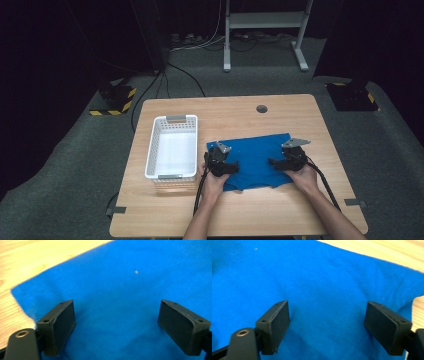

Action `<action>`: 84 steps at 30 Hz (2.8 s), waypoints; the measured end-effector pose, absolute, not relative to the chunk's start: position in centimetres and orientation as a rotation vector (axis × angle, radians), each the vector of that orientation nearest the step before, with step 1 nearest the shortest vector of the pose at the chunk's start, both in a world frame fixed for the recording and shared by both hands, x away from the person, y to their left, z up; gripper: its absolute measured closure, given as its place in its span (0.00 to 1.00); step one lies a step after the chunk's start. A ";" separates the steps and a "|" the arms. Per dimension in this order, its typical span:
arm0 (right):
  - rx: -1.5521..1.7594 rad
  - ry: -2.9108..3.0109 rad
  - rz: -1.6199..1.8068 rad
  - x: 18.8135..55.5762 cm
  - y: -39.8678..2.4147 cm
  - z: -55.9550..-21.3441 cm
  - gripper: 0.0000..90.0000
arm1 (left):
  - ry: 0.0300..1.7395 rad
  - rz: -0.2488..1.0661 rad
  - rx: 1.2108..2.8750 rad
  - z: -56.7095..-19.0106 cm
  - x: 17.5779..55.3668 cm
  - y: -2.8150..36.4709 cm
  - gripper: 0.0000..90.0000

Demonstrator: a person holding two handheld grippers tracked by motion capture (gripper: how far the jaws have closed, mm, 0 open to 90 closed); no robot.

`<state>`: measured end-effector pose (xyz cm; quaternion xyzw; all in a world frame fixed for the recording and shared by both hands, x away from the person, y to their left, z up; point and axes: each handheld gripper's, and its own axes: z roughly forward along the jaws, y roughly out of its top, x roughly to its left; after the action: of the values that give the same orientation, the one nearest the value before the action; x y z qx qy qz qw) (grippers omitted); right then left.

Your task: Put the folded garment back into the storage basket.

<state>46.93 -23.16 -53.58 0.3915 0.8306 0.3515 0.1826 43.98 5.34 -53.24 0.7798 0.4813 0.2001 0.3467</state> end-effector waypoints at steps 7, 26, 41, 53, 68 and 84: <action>1.043 2.286 1.032 47.1 -21.7 -51.9 0.26 | 1.273 0.520 2.029 -52.3 45.5 4.5 0.15; 1.103 2.382 0.942 46.3 -23.2 -53.1 0.27 | 1.233 0.509 2.076 -53.4 43.4 4.9 0.12; 1.098 2.369 0.975 48.5 -21.6 -53.4 0.24 | 1.329 0.510 2.076 -53.6 45.4 4.9 0.05; 1.032 2.326 1.004 48.2 -21.5 -52.6 0.26 | 1.306 0.512 2.092 -53.2 46.2 3.9 0.05; 1.089 2.352 0.966 46.0 -22.7 -53.3 0.25 | 1.238 0.498 2.093 -53.5 44.0 4.5 0.06; 1.110 2.354 1.004 48.5 -20.2 -53.7 0.22 | 1.314 0.517 2.062 -53.7 46.0 4.1 0.05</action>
<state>48.52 -20.25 -53.68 0.3917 0.8308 0.3545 0.1753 46.04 4.09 -53.71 0.7827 0.4990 0.1965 0.3158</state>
